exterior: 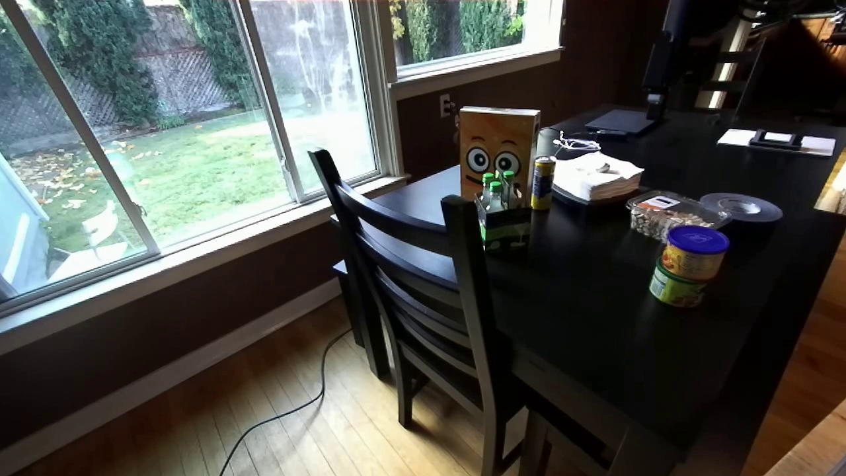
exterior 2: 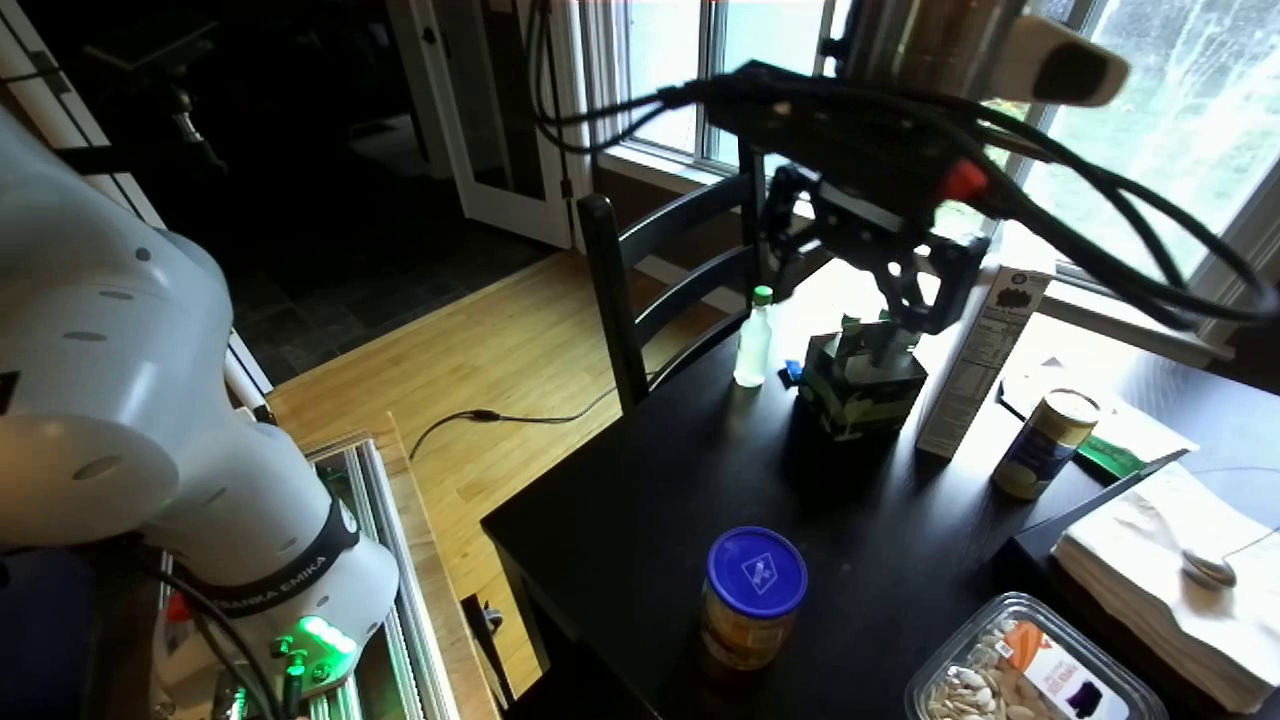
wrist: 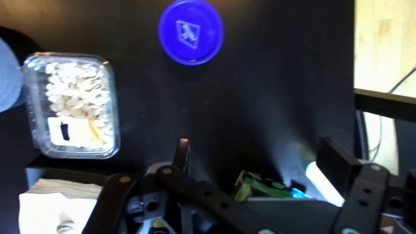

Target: Move the weight on the napkins

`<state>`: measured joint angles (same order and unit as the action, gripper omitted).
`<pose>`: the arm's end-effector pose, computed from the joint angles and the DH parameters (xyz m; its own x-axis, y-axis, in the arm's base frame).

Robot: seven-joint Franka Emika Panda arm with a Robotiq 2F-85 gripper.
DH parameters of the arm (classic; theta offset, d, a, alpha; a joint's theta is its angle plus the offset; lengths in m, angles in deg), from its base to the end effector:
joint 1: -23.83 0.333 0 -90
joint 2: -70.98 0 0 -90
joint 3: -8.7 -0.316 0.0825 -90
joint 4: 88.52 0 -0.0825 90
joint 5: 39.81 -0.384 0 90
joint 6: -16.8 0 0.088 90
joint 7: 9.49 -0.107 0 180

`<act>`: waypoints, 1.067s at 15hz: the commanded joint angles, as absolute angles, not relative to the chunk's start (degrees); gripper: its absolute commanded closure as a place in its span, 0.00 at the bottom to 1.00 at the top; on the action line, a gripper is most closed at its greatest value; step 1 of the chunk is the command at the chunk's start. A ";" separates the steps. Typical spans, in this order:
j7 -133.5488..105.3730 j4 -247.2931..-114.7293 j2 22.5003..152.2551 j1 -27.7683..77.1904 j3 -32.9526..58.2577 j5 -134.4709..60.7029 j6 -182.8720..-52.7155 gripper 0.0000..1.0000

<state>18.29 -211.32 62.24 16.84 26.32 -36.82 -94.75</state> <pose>0.4532 -0.2161 0.4621 0.9957 0.0806 -0.0453 0.0796 -0.9966 -0.0221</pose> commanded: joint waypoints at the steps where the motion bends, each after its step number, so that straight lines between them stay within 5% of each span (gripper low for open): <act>1: 26.29 -201.93 74.38 13.01 27.95 -36.50 -100.29 0.00; 5: 29.80 -191.92 84.98 6.43 27.59 -51.22 -97.70 0.00; 6: 27.70 -199.62 78.49 7.44 26.51 -44.91 -101.77 0.00; 16: 29.34 -190.26 87.65 3.59 25.02 -51.71 -99.89 0.00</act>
<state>29.04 -193.58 84.38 6.37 27.16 -49.45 -99.62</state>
